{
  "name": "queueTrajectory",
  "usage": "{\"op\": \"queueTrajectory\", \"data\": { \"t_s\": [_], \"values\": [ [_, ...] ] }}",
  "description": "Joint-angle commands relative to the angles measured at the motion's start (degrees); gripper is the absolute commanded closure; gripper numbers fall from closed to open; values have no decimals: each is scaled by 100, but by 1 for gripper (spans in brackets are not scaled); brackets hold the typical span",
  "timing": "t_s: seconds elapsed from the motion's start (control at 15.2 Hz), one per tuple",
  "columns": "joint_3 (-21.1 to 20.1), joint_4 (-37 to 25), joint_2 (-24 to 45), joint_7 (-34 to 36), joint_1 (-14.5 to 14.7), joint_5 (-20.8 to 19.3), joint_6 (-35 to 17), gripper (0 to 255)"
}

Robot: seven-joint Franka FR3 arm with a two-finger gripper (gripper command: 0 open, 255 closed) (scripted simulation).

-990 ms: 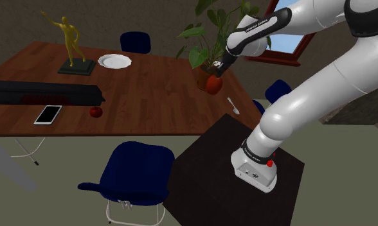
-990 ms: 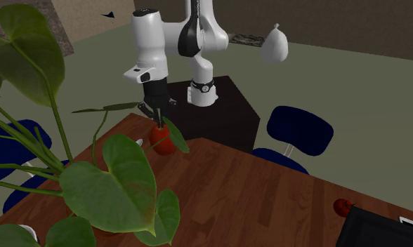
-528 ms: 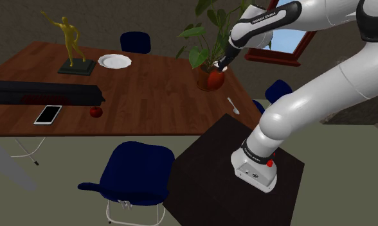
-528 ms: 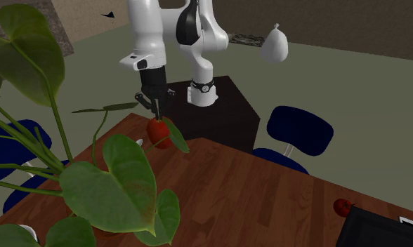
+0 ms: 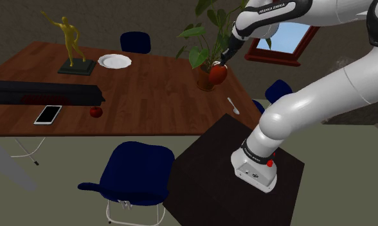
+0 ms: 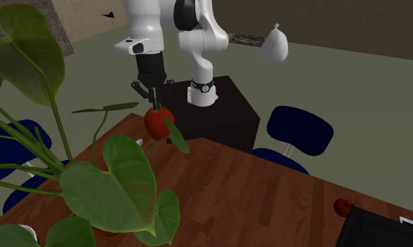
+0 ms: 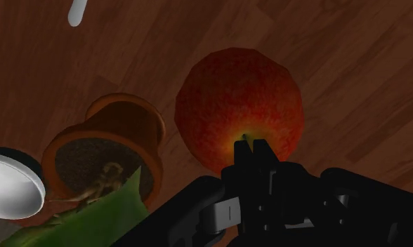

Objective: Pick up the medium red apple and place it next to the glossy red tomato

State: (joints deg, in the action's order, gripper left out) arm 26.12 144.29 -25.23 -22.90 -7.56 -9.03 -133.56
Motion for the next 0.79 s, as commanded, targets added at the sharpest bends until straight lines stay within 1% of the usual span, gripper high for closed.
{"op": "queueTrajectory", "data": {
  "t_s": [0.0, 0.4, 0.73],
  "values": [
    [-34, -81, -45, 25, 1, 0, 126, 255],
    [-713, -104, 128, 925, 339, 140, 29, 255],
    [-1232, -313, 439, 1638, 639, 265, -29, 255]
  ]
}}
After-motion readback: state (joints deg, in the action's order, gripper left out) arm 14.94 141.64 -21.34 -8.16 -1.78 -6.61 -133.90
